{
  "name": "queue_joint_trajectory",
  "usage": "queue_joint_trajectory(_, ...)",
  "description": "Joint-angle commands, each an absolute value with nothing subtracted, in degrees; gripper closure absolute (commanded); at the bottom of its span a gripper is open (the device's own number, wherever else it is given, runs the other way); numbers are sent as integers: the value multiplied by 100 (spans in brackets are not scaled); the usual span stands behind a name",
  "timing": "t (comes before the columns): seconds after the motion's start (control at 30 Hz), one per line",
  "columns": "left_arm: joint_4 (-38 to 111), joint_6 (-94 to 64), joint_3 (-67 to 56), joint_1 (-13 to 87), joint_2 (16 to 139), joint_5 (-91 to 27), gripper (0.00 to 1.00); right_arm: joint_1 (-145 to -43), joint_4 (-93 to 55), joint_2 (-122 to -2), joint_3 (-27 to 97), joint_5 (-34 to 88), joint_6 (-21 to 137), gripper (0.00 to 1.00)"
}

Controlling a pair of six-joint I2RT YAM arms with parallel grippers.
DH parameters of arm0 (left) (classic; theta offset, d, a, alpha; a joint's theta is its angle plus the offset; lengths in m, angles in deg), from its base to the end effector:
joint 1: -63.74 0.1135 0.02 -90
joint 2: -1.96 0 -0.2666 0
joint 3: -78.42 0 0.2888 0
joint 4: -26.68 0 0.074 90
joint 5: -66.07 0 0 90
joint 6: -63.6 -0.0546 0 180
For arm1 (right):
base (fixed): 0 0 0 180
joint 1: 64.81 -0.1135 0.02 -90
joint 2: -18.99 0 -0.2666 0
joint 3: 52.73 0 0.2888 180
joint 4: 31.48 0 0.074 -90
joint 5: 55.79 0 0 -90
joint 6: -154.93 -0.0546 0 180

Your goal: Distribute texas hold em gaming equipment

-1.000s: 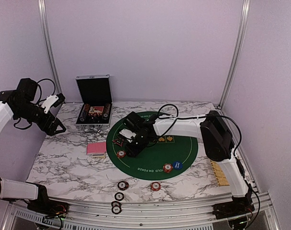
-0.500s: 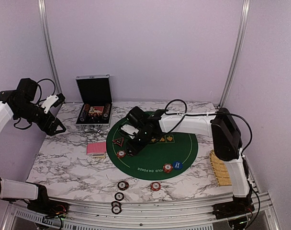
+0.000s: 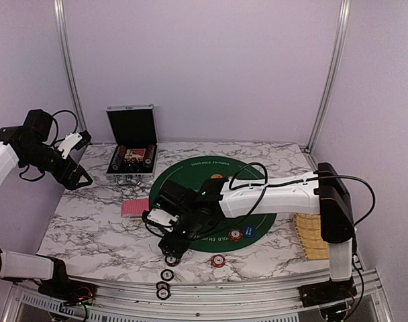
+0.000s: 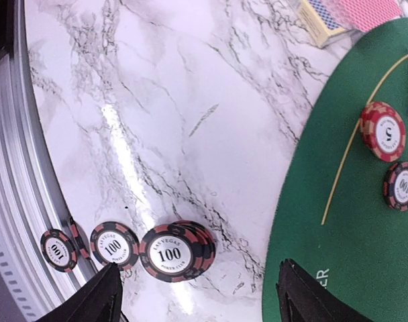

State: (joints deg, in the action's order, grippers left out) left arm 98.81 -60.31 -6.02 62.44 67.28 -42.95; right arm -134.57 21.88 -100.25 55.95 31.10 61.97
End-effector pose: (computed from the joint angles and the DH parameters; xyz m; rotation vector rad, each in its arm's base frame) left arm 0.2567 -0.0236 0.3500 0.8646 2.2745 -0.1625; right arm 0.1670 0.4614 0.1778 -1.5411 2.3056 0.4414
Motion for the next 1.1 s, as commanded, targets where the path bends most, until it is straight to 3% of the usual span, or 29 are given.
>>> queue_joint_trajectory(0.0,10081,-6069,-766,6242,6717,-4328,1,-13522,2263,-10221,5726,3011,6215,21)
queue_joint_trajectory(0.47,10113,-6075,-802,6236,6716,-4305,1,-13687,2427,-10728,6051,2845,6483,20)
queue_joint_trajectory(1.07,10108,-6087,-779,6242,6716,-4296,1,-13697,2446,-10914,6060,2910,6477,40)
